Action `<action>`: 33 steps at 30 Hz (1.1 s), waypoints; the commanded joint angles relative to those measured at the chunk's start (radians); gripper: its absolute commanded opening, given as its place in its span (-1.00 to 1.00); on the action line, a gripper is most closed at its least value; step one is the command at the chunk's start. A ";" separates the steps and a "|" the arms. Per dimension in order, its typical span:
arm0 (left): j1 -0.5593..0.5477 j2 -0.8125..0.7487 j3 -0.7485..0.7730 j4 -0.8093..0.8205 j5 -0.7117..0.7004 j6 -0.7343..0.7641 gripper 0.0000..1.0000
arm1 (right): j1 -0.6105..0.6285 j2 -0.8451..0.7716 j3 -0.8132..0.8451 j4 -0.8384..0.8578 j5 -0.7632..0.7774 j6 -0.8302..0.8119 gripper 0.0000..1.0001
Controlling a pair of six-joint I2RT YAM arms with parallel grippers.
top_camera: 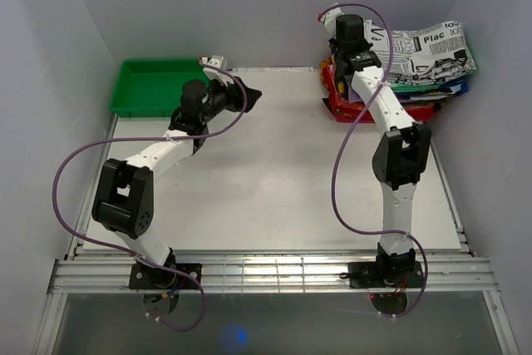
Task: Fold and stack the trousers
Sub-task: Neatly place the folded trousers to the corner
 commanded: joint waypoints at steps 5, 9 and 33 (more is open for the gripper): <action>0.005 -0.046 0.039 -0.106 -0.007 -0.005 0.96 | 0.025 -0.030 -0.002 0.117 -0.028 -0.019 0.41; 0.016 -0.006 0.147 -0.284 -0.007 -0.005 0.96 | 0.028 -0.064 0.024 0.082 -0.048 -0.016 0.83; 0.333 -0.112 0.237 -0.930 0.188 0.238 0.96 | -0.501 -0.463 -0.368 -0.006 -0.381 0.335 -0.01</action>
